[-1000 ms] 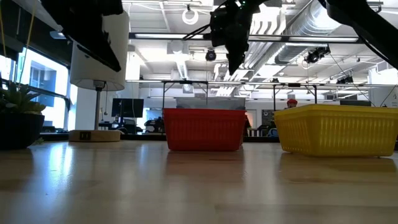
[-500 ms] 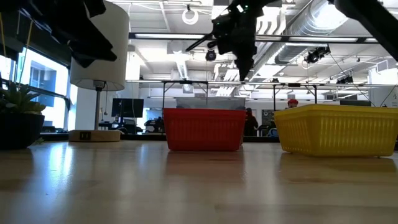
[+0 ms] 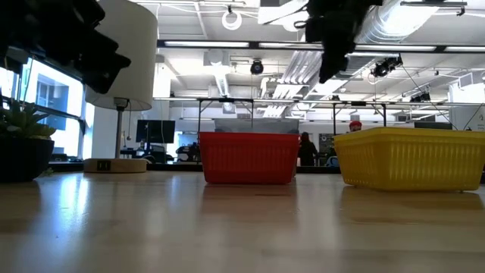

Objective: Stack baskets by color
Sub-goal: Return to Home Position

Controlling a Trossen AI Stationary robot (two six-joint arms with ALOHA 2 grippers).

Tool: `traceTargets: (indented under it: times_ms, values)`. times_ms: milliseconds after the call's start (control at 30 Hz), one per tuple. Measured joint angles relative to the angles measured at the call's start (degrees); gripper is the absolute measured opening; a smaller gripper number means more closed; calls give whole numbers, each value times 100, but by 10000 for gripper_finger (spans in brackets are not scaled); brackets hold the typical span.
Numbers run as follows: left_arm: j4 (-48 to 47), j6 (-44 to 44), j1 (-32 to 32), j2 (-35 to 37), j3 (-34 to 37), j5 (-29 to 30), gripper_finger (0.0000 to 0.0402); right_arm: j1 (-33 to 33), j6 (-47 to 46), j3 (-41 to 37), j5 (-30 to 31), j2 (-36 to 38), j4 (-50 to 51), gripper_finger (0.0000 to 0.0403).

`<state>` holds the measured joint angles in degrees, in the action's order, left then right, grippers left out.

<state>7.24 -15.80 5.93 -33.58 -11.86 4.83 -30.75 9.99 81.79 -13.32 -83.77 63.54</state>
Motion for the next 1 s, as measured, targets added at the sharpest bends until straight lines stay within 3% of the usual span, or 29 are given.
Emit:
traceTargets:
  times_ms: [633, 1000]
  values:
    - [-73, 442, -678, 1496, 936, -293, 135, 758, -1661, -4382, 89, 4958, -3076, 119]
    - [-281, 902, -957, 1970, 936, -292, 135, 1293, -2198, -6267, 731, 6797, -4605, 119]
